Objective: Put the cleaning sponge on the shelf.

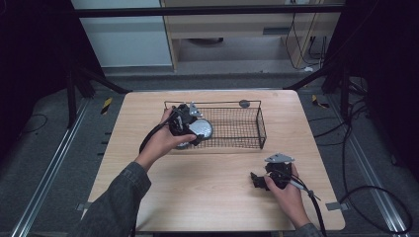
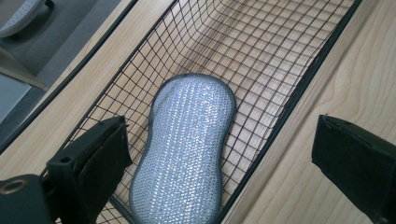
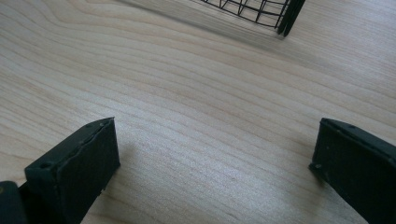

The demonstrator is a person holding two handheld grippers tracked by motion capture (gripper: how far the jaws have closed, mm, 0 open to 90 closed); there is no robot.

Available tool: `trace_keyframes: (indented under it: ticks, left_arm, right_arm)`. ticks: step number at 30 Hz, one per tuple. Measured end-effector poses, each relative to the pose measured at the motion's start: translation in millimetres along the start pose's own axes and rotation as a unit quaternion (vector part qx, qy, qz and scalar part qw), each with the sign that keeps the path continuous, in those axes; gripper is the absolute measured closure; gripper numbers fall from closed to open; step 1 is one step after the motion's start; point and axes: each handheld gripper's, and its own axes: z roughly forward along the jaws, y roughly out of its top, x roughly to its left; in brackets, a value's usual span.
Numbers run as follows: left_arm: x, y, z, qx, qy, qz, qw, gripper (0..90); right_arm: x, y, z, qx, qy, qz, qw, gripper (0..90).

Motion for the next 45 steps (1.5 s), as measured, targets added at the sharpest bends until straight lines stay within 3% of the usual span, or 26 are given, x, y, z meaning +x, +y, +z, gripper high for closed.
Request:
trace_keyframes:
  ticks: [15,28,37,45]
  left_arm:
    - [-17.4,-15.5,-24.4,-0.046,0.022,-0.042,0.9978,4.2]
    - [-20.0,-40.4,-55.1,-0.072,0.045,-0.062,0.9944,4.1]
    - [-22.6,-60.3,-68.0,-0.077,0.057,-0.069,0.993,3.9]
    - [-24.0,-77.2,-69.9,-0.076,0.065,-0.082,0.9916,3.7]
  right_arm:
    - [0.4,0.1,0.0,0.0,0.0,0.0,1.0,0.8]
    - [0.7,0.0,0.0,0.0,0.001,-0.001,1.0,0.8]
    - [1.0,0.0,0.0,0.0,0.002,-0.002,1.0,0.8]
    - [1.3,-0.1,-0.1,0.0,0.003,-0.003,1.0,0.8]
